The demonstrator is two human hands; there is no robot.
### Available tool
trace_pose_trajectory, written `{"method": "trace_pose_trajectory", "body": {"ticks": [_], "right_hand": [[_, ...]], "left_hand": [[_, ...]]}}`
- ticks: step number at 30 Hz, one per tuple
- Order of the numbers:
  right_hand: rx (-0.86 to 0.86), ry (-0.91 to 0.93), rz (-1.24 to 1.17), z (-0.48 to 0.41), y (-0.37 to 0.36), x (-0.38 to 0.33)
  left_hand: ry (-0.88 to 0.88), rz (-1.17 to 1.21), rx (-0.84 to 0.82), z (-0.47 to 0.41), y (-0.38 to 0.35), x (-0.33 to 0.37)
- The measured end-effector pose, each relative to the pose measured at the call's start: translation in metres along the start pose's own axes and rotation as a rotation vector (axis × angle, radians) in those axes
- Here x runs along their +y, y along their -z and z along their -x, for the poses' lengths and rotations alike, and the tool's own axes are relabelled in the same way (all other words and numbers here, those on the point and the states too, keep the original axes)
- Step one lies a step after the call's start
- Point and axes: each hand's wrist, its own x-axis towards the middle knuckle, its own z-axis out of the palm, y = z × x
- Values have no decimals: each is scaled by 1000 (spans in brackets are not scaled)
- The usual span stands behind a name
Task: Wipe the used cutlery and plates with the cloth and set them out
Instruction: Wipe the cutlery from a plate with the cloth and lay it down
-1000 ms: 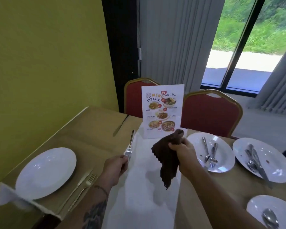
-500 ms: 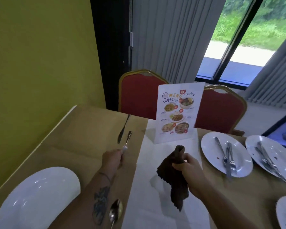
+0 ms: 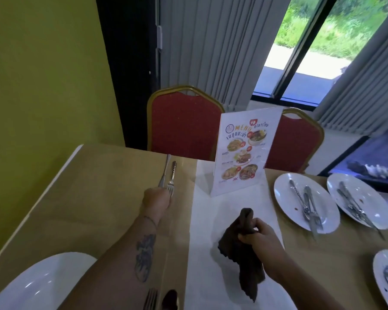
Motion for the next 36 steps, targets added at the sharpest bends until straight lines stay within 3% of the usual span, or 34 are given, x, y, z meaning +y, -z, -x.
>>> {"method": "trace_pose_trajectory", "body": {"ticks": [22, 28, 32, 36], "right_hand": [[-7, -75, 3, 4, 12, 12], [4, -53, -39, 5, 24, 18], [28, -55, -117, 1, 46, 26], [57, -55, -229, -5, 79, 41]], "left_hand": [[-40, -135, 21, -3, -12, 10], [-3, -76, 10, 9, -16, 2], [-9, -35, -94, 41, -39, -4], [19, 36, -305, 101, -76, -5]]}}
